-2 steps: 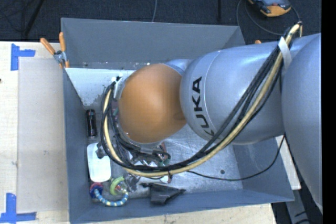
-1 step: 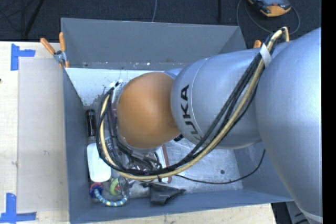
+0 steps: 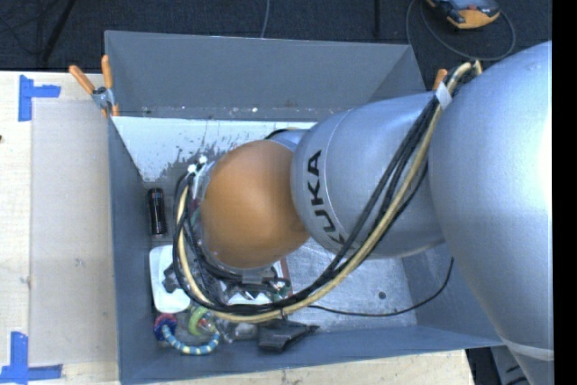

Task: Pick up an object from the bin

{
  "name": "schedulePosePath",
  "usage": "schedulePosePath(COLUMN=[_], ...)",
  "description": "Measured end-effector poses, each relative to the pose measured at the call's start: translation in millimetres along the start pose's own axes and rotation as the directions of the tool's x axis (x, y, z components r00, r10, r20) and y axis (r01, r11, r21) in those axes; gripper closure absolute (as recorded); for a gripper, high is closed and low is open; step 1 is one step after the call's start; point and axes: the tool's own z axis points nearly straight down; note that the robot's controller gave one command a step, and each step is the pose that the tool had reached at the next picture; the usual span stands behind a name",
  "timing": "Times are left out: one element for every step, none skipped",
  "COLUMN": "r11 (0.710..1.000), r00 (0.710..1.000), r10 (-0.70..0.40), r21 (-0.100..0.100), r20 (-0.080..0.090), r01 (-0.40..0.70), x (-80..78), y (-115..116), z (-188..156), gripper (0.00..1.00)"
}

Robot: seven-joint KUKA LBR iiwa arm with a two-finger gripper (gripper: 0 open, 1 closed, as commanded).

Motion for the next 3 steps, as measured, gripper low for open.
schedulePosePath(r11=[0.989, 0.91, 0.91], r00=[0.989, 0.91, 0.91], r10=[-0.15, -0.414, -0.414], r21=[-0.002, -0.001, -0.001], r20=[-0.003, 0.005, 0.005], r01=[0.15, 0.414, 0.414], x=[2.7, 12.2, 12.3], y=[4.1, -15.2, -15.4], z=[12.5, 32.7, 32.8], gripper=[0.0, 1.0, 1.0])
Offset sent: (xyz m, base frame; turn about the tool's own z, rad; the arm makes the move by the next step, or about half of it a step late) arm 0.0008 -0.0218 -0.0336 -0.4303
